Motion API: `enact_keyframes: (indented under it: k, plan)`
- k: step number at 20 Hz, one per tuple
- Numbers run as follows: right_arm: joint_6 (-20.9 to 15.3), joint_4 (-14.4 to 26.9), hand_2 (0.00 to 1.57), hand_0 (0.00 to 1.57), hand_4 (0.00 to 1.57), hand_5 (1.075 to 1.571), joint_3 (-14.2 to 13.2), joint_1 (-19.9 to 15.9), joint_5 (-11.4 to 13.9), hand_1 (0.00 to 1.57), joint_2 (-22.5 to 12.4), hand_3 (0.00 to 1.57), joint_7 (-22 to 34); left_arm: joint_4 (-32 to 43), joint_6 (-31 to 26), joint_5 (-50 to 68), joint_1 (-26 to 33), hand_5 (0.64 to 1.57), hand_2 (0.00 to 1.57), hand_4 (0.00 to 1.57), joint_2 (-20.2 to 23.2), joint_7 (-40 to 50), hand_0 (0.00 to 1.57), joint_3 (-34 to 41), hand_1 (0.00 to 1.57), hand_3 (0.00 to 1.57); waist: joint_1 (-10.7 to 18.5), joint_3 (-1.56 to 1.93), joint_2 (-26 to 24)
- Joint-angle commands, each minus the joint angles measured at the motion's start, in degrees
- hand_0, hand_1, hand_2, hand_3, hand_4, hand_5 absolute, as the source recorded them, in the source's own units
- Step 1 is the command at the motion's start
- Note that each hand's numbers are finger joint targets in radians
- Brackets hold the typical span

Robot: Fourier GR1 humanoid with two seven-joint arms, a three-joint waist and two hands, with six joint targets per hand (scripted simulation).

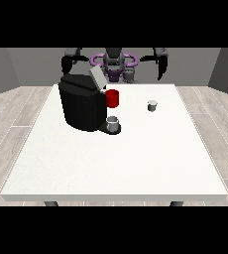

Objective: Insert the coffee pod into the coffee machine and close the lid

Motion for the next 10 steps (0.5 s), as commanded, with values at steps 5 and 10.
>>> enact_keyframes:
  k: [5,10]
  plan:
    - [-0.7,0.3,0.00,0.00,0.36,1.571,1.8,-3.9,1.9,0.00,1.5,0.00,-3.9,9.0,1.2,-8.7,-8.6,1.571,0.00,0.00,6.7,-0.8,0.00,2.2,0.00,0.00,-4.1,-0.08,6.7]
    - [-0.3,-2.3,0.00,0.00,0.23,1.571,2.9,-4.7,0.5,0.00,2.7,0.00,-1.8,16.3,1.6,-15.3,-9.7,1.571,0.00,0.00,10.1,-3.9,0.00,1.3,0.00,0.00,-6.0,-0.09,7.3]
